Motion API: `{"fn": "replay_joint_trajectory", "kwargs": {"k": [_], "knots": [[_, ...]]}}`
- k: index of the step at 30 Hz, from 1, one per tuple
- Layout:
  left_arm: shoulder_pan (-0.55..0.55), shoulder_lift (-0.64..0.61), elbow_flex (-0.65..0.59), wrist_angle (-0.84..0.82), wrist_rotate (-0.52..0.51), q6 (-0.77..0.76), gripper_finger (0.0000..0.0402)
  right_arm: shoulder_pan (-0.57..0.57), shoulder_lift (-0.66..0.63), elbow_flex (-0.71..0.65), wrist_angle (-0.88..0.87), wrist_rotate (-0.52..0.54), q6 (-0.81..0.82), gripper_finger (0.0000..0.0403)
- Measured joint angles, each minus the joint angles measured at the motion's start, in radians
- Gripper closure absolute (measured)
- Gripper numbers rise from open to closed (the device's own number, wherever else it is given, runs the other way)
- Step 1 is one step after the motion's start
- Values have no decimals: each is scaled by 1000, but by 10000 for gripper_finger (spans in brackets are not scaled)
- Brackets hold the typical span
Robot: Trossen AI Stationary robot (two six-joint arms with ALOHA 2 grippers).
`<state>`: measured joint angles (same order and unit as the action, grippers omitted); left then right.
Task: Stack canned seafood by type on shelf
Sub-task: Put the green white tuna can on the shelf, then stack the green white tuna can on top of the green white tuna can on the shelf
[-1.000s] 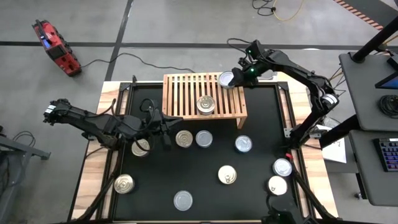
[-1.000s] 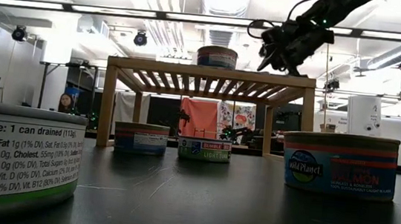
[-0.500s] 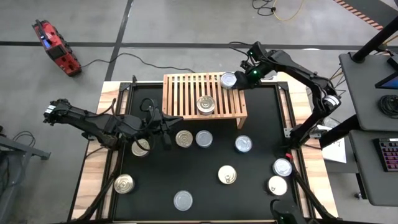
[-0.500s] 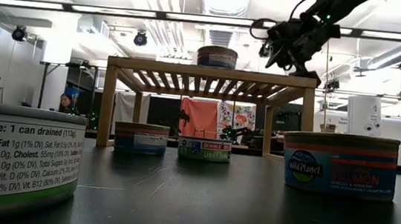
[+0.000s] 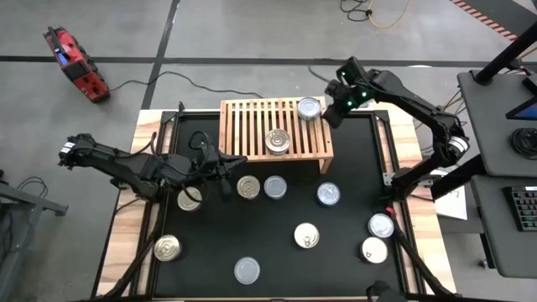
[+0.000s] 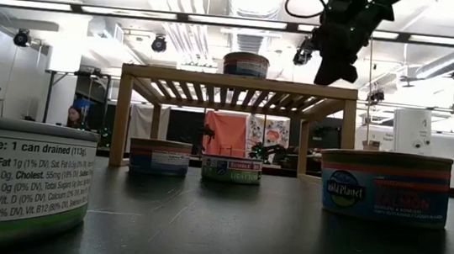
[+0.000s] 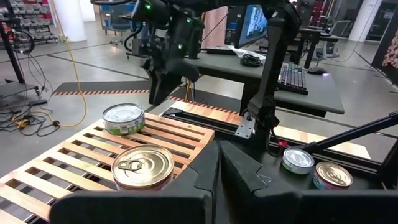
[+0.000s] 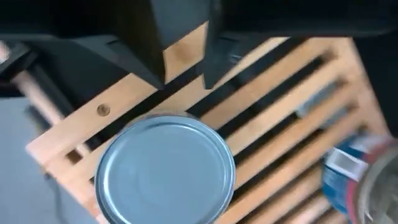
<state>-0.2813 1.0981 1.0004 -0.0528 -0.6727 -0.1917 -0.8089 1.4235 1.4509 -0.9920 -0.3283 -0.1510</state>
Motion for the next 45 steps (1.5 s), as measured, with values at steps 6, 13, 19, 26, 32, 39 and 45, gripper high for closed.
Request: {"fn": "replay_joint_trajectory", "kwargs": {"k": [6, 13, 19, 26, 32, 39, 45], "knots": [[6, 0, 0, 0, 0, 0, 401, 29, 26, 0, 65, 42, 2, 385], [8, 0, 0, 0, 0, -4, 401, 28, 60, 3, 92, 41, 20, 393], [8, 0, 0, 1, 0, -7, 401, 28, 58, 2, 80, 44, 53, 394], [8, 0, 0, 1, 0, -35, 401, 42, -32, 36, -71, -8, 111, 394], [8, 0, 0, 1, 1, -35, 401, 148, -153, 22, -69, -91, 241, 394], [15, 0, 0, -4, 92, -60, 401, 338, -240, -3, 6, -44, 374, 394], [23, 59, 0, -68, 164, -80, 401, 482, -257, -4, 10, 124, 448, 394]]}}
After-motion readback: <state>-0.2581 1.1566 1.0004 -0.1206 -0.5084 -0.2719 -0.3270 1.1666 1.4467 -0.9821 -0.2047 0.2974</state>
